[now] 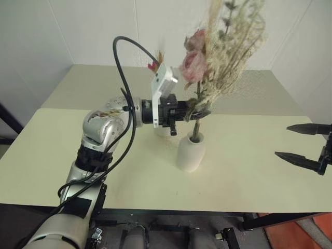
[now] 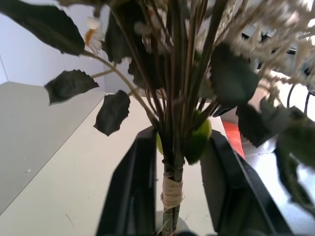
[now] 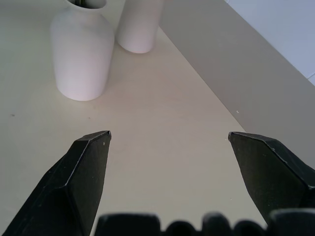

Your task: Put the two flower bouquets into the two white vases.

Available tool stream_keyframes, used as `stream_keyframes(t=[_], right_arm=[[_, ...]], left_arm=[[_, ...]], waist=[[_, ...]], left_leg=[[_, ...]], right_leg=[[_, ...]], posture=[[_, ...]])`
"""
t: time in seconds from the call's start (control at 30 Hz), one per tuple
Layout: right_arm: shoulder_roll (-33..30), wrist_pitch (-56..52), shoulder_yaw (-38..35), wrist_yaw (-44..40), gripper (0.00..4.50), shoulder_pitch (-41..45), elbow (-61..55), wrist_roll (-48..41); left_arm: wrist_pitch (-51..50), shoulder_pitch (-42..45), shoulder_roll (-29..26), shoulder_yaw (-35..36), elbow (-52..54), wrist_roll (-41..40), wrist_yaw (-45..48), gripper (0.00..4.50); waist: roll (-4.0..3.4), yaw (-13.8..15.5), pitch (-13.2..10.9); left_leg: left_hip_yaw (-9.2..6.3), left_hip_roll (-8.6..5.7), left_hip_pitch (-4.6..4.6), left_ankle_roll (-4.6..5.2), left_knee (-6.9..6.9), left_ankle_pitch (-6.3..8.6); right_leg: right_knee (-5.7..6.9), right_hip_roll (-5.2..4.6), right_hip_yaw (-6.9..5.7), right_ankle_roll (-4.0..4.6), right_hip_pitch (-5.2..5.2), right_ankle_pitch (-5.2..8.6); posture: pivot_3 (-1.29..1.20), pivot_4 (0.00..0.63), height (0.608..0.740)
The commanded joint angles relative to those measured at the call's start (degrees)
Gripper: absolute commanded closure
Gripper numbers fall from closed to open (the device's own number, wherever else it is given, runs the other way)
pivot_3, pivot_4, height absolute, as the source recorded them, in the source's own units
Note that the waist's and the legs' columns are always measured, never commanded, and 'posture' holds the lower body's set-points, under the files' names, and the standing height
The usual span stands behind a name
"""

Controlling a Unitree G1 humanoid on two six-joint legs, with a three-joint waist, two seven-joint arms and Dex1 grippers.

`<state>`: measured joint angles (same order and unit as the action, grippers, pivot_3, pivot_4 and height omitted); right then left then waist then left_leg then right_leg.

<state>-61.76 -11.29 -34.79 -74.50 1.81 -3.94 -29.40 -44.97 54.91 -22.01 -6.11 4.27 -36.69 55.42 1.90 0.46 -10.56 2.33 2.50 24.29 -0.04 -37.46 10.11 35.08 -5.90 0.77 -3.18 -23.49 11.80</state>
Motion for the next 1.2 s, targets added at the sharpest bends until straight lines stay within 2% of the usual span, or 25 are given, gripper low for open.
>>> stream_keyframes(t=[0.03, 0.17, 0.23, 0.33, 0.5, 0.73, 1.2], right_arm=[[-0.4, 1.4, -2.2, -0.4, 0.00, 0.5, 0.2, -0.6], [-0.5, 1.9, -2.0, -0.6, 0.00, 0.8, 0.5, -0.6], [-0.6, 2.1, -2.0, -0.6, 0.00, 0.9, 0.7, -0.5], [-0.8, 2.4, -1.9, -0.7, 0.00, 1.1, 1.1, -0.5], [-1.1, 2.8, -1.2, -0.8, 0.00, 1.8, 1.9, -0.2], [-1.5, 3.4, 0.2, -1.3, 0.00, 3.7, 3.5, 0.2], [-1.6, 4.0, 1.1, -2.2, 0.00, 5.4, 5.3, 0.9]], left_arm=[[1.6, -0.5, -1.7, 2.3, 2.8, -1.7, 2.6, 1.82], [2.7, -1.4, -5.2, 0.8, 3.2, 0.6, 4.5, 0.46], [4.1, -1.9, -7.0, 0.2, 3.7, 2.6, 4.5, 0.02], [4.4, -2.1, -8.2, 2.1, 3.0, 3.1, 3.4, 0.02], [4.1, -2.5, -9.9, 9.5, 3.6, -3.0, 6.0, 0.02], [5.0, -4.3, -17.4, 15.7, 5.8, -8.1, 12.6, 0.02], [4.3, -7.4, -31.3, 29.7, 5.4, -12.6, 12.5, 0.02]], waist=[[0.00, 0.0, 0.0], [0.00, 0.0, 0.0], [0.00, 0.0, 0.0], [0.00, 0.0, 0.0], [0.00, -0.1, 0.0], [-0.01, -0.6, 0.0], [-0.01, -1.2, 0.0]], left_leg=[[0.00, 0.00, 0.00, 0.00, 0.00, 0.00], [0.00, 0.00, 0.00, 0.00, 0.00, 0.00], [0.00, 0.00, 0.00, 0.00, 0.00, 0.00], [0.00, 0.00, 0.00, 0.00, 0.00, 0.00], [0.00, 0.02, 0.01, 0.00, 0.00, 0.00], [0.02, 0.04, 0.00, 0.00, 0.00, 0.00], [0.06, 0.10, -0.01, 0.00, 0.03, 0.00]], right_leg=[[0.00, 0.00, 0.00, 0.00, 0.00, 0.00], [0.00, 0.00, 0.00, 0.00, 0.00, 0.00], [-0.01, 0.00, 0.00, 0.00, 0.00, 0.00], [0.00, 0.00, 0.00, 0.00, 0.00, 0.00], [-0.01, 0.00, -0.01, 0.00, -0.02, 0.00], [0.01, 0.01, -0.01, 0.00, -0.02, 0.00], [0.01, 0.01, -0.03, 0.01, -0.04, 0.01]], posture=[[0.00, 0.150, 0.740], [0.00, 0.150, 0.740], [0.00, 0.150, 0.740], [0.00, 0.150, 0.740], [0.00, 0.150, 0.740], [0.00, 0.150, 0.740], [0.00, 0.150, 0.740]])
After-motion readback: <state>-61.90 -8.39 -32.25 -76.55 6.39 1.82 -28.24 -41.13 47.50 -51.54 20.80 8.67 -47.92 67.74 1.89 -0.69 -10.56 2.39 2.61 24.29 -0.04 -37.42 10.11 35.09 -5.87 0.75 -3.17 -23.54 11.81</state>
